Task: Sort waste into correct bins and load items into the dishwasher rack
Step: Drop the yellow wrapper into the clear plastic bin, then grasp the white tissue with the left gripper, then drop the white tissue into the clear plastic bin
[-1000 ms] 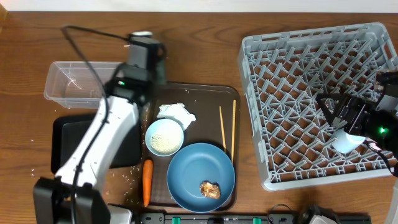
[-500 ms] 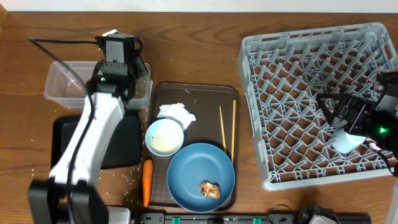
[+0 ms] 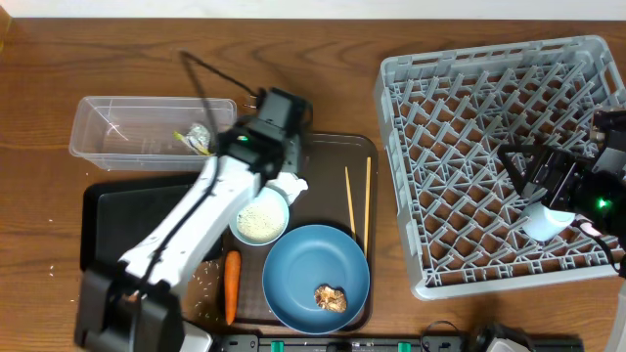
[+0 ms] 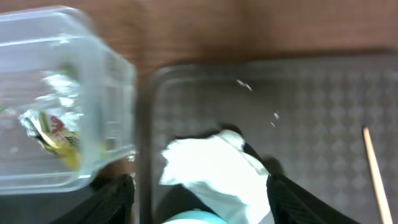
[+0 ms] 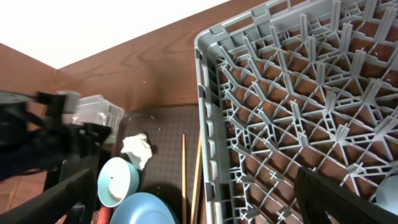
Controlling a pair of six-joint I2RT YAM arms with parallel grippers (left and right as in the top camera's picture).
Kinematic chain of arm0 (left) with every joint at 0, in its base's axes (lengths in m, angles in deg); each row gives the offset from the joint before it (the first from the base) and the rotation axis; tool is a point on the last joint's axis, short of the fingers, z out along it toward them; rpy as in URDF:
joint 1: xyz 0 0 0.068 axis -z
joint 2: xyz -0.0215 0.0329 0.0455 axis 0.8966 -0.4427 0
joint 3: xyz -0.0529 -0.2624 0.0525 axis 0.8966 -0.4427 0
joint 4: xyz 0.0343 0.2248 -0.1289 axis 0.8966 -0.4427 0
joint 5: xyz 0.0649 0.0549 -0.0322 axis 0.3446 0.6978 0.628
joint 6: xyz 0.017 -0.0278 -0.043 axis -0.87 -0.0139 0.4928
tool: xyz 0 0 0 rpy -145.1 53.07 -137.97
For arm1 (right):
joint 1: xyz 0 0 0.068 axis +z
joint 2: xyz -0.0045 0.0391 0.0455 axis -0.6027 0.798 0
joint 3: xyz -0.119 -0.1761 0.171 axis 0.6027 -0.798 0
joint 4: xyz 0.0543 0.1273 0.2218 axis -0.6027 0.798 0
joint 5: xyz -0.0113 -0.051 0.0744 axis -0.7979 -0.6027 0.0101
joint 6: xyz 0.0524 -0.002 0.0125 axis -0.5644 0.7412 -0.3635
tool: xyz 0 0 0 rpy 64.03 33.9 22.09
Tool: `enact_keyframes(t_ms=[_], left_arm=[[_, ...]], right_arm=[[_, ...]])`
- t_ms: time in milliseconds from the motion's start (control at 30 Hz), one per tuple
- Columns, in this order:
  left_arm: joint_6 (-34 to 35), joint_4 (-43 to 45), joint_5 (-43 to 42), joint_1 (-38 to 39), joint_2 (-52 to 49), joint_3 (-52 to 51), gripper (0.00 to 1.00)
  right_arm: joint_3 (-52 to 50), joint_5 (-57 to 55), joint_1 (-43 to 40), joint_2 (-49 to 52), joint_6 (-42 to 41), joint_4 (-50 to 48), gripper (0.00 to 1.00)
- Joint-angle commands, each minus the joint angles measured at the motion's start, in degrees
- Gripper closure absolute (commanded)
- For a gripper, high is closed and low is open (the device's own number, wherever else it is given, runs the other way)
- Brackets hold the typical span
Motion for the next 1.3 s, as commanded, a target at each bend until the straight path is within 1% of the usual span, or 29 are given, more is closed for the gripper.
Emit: enact_keyframes(t_ms=[0,133,267,433,567,600,633,667,733,767,867,1033,1200,1267], left_arm=[[-4.3,0.2,0.5,1.8,-4.3,-0.9,0.3],[-4.7,3.1,0.5,1.9,-10.3,-0.9,0.3],[-7.1,6.3,0.5,1.9,-14.5,-0.9,0.3],[-7.3,7.5,-0.3,1.9,-17.7,-0.9,0.31],[-8.2,8.0,-5.4,1.8,-18.7,-0.9,0.46],[-8.1,8.0,-6.2,1.8,-18.6,-0.9,0.52],[-8.1,8.0,-6.6,1.8,-18.5,-0.9,0.62],[-8.1,7.8,-6.9,1.8,-18.5,-0.8,0.7],[-8.1,7.1,-7.1,1.8,-18.4,-0.8,0.81],[-8.1,6.8,-7.3,1.8,-18.2,-0.7,0.94],[-8.1,5.0,-7.7,1.8,-16.4,1.1,0.94],[-8.2,0.9,-7.7,1.7,-9.4,7.1,0.94],[-8.1,1.9,-6.3,-0.8,-2.5,9.2,0.94],[-8.2,2.9,-3.3,-2.9,-1.1,9.2,0.94]], right_arm=[[0.3,0.1,0.7,0.0,0.8,0.0,0.06],[0.3,0.1,0.7,0.0,0.9,0.3,0.05],[0.3,0.1,0.7,0.0,0.8,0.3,0.05],[0.3,0.1,0.7,0.0,0.8,0.5,0.05],[0.3,0.1,0.7,0.0,0.9,0.7,0.05],[0.3,0.1,0.7,0.0,0.9,0.7,0.05],[0.3,0.1,0.7,0.0,0.9,0.7,0.05],[0.3,0.1,0.7,0.0,0.9,0.7,0.05],[0.3,0.1,0.7,0.0,0.8,0.7,0.05],[0.3,0.1,0.7,0.0,0.9,0.7,0.05],[0.3,0.1,0.7,0.0,0.9,0.7,0.05],[0.3,0.1,0.7,0.0,0.8,0.7,0.05],[0.3,0.1,0.7,0.0,0.8,0.7,0.05],[0.3,0.1,0.7,0.0,0.8,0.7,0.05]])
